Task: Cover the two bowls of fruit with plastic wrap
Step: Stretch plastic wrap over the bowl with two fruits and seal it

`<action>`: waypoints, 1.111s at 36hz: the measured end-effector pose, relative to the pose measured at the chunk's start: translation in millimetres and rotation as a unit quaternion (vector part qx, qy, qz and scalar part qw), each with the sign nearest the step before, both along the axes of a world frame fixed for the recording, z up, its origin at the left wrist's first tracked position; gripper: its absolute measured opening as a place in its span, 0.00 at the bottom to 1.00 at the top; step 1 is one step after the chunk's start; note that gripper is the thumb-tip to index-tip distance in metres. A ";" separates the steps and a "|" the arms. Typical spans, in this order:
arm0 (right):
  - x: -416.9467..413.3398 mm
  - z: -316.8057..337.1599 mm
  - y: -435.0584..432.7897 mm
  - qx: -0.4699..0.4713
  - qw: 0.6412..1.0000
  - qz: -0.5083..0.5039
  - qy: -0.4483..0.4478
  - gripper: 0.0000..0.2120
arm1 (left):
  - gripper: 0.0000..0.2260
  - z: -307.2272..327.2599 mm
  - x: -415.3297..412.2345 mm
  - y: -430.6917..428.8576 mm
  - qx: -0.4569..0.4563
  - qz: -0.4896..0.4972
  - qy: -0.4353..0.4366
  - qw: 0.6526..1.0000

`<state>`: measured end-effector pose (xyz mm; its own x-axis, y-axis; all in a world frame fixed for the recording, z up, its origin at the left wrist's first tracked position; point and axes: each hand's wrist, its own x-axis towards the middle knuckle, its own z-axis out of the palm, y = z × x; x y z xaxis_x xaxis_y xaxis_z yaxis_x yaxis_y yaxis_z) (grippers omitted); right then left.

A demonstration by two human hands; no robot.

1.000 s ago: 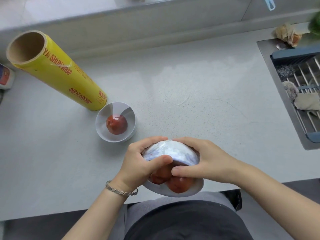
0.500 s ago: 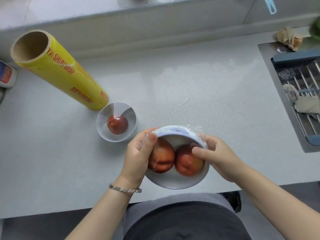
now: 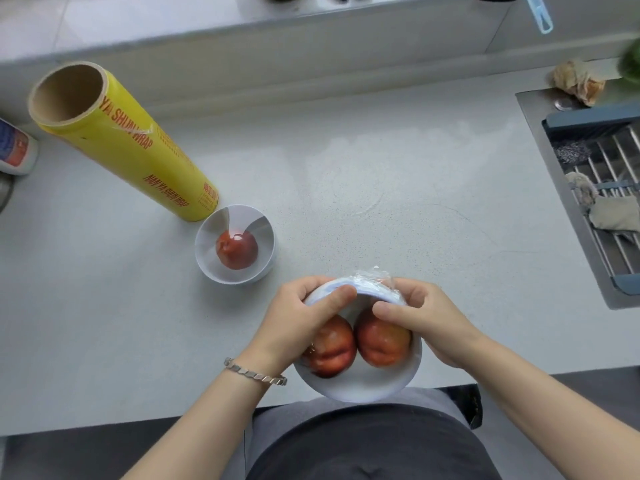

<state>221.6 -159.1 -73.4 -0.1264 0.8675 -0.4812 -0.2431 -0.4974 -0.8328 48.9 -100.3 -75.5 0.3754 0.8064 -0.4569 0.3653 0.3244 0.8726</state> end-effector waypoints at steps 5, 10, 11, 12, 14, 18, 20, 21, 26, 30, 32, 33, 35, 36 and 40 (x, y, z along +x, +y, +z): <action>-2.4 -0.5 -1.4 0.002 1.000 0.001 -0.015 0.18 | 0.26 -0.3 -4.3 -3.2 0.001 -0.001 0.003 1.000; -3.0 -0.2 -0.7 0.004 0.999 0.012 -0.031 0.20 | 0.23 1.0 -5.4 -5.9 0.023 0.018 0.009 1.000; -2.7 0.4 0.0 0.005 0.999 0.019 -0.033 0.22 | 0.21 1.5 -6.1 -6.6 0.033 0.024 0.007 0.999; -2.2 2.1 1.0 0.005 0.999 0.029 -0.035 0.24 | 0.19 2.5 -6.9 -7.4 0.043 0.029 0.007 0.999; -1.1 7.9 4.5 0.006 0.998 0.046 -0.040 0.23 | 0.17 5.1 -8.6 -8.6 0.063 0.033 0.010 0.997; 1.4 19.6 16.9 0.022 0.994 0.041 -0.101 0.12 | 0.17 11.1 -9.4 -9.7 0.092 0.031 0.025 0.995; 0.1 23.3 22.9 0.027 0.990 0.031 -0.136 0.10 | 0.18 11.5 -9.7 -8.6 0.106 0.026 0.044 0.993; -1.2 24.4 25.5 0.028 0.988 0.035 -0.150 0.08 | 0.18 11.0 -10.4 -8.1 0.110 0.025 0.051 0.992; -2.0 25.2 38.0 0.016 0.983 0.033 -0.179 0.08 | 0.20 9.5 -14.4 -7.9 0.109 0.011 0.057 0.992; -2.2 26.0 45.4 0.012 0.988 0.020 -0.156 0.10 | 0.21 9.0 -18.1 -8.2 0.115 -0.002 0.046 0.992; -5.0 23.7 46.6 0.004 0.989 0.009 -0.150 0.12 | 0.21 10.2 -19.1 -8.0 0.122 -0.009 0.037 0.992; -7.0 21.9 47.2 0.000 0.988 0.001 -0.153 0.12 | 0.21 11.4 -19.4 -7.7 0.125 -0.010 0.031 0.992; -11.1 17.4 47.7 -0.009 0.987 -0.008 -0.163 0.14 | 0.20 13.6 -19.5 -6.9 0.133 -0.006 0.012 0.991; -12.7 15.6 47.9 -0.014 0.986 -0.009 -0.167 0.14 | 0.20 14.3 -19.5 -6.4 0.137 -0.003 0.002 0.991; -14.5 11.1 47.8 -0.049 0.985 0.002 -0.164 0.12 | 0.20 14.7 -19.9 -6.1 0.149 0.005 -0.022 0.989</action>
